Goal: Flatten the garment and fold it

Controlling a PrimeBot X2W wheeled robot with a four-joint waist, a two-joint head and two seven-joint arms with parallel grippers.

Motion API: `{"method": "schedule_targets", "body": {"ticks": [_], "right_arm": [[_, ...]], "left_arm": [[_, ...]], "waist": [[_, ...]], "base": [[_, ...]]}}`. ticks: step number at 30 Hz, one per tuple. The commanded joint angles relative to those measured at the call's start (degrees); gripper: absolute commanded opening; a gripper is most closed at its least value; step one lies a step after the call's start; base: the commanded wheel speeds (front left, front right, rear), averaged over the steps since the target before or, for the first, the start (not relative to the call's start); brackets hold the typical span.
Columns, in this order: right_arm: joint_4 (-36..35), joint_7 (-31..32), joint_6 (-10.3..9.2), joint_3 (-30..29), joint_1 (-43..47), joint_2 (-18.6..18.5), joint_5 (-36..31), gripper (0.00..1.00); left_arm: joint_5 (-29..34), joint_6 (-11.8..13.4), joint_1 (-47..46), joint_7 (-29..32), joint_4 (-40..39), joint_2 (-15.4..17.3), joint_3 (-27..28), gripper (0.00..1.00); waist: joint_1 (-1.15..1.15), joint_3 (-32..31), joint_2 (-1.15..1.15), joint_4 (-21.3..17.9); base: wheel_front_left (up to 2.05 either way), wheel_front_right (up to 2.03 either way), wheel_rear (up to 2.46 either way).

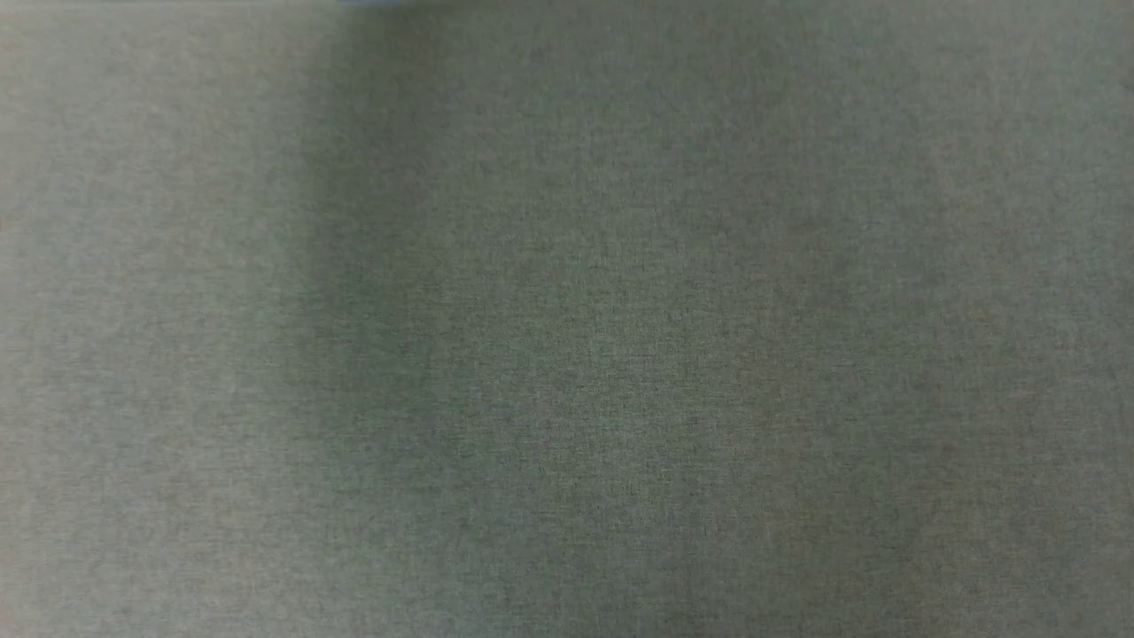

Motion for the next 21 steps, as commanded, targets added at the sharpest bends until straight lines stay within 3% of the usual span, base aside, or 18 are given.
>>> {"method": "schedule_targets", "body": {"ticks": [1,13,21], "right_arm": [[0.51,-0.53,-0.13,0.19,-0.57,-0.14,0.43,0.0],[9.9,-4.02,-0.13,13.28,3.04,0.71,9.95,0.0],[2.15,-4.34,-0.13,20.72,21.73,-3.33,22.72,0.0]], "left_arm": [[0.29,-0.23,-0.29,-0.5,0.69,0.32,-0.02,0.0],[-3.14,-2.82,5.43,-4.35,11.49,-2.89,-2.39,0.0],[-8.26,-3.06,23.05,-5.4,7.4,-4.64,-3.14,0.0]], "waist": [[-0.02,2.04,0.0,-0.74],[-0.02,4.09,0.0,0.18],[-0.02,-4.35,0.0,1.98]], "base": [[0.0,0.0,0.0],[0.0,0.0,0.0],[0.0,0.0,0.0]]}}
